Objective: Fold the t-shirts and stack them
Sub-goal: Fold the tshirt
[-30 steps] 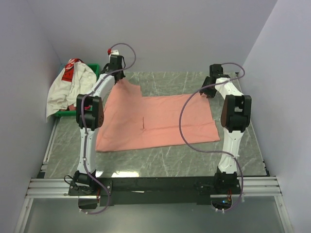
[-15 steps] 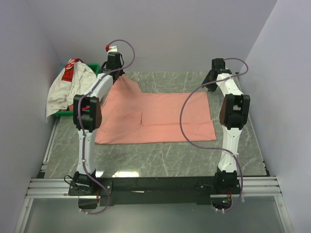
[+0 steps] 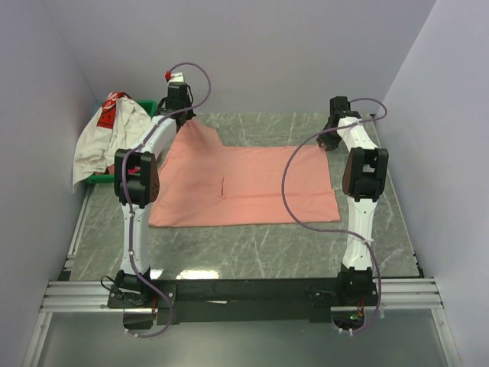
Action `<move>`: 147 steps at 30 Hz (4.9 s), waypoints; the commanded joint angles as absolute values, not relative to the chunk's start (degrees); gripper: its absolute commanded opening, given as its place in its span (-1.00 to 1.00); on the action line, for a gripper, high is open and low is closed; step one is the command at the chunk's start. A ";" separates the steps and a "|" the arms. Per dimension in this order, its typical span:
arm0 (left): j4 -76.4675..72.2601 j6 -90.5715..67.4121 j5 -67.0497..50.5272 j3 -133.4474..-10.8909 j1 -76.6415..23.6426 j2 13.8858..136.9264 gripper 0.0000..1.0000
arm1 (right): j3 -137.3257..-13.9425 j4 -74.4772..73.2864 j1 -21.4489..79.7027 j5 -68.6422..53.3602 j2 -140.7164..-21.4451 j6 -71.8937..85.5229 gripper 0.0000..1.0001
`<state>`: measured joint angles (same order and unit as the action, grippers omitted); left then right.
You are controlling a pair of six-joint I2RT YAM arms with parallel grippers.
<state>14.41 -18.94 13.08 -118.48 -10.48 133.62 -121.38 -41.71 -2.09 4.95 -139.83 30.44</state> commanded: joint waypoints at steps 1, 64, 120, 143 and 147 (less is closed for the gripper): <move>12.13 -19.51 11.87 -118.56 -10.28 130.25 -0.99 | -126.20 -44.91 -2.28 5.71 -141.59 30.59 -0.20; 10.72 -49.74 9.41 -56.61 -4.92 80.78 -0.99 | -67.33 -20.83 -4.22 5.80 -95.98 33.93 -1.00; 6.33 -51.94 3.34 -32.87 -4.92 62.31 -0.78 | -57.66 -19.34 6.59 11.33 -88.59 37.18 -0.19; 6.50 -52.38 3.16 -32.61 -4.92 62.58 -0.79 | -56.51 -18.55 6.59 8.61 -95.71 38.06 -0.13; 6.50 -52.30 3.25 -32.52 -4.92 62.49 -0.79 | -55.64 -17.84 6.50 8.35 -95.45 37.97 -0.31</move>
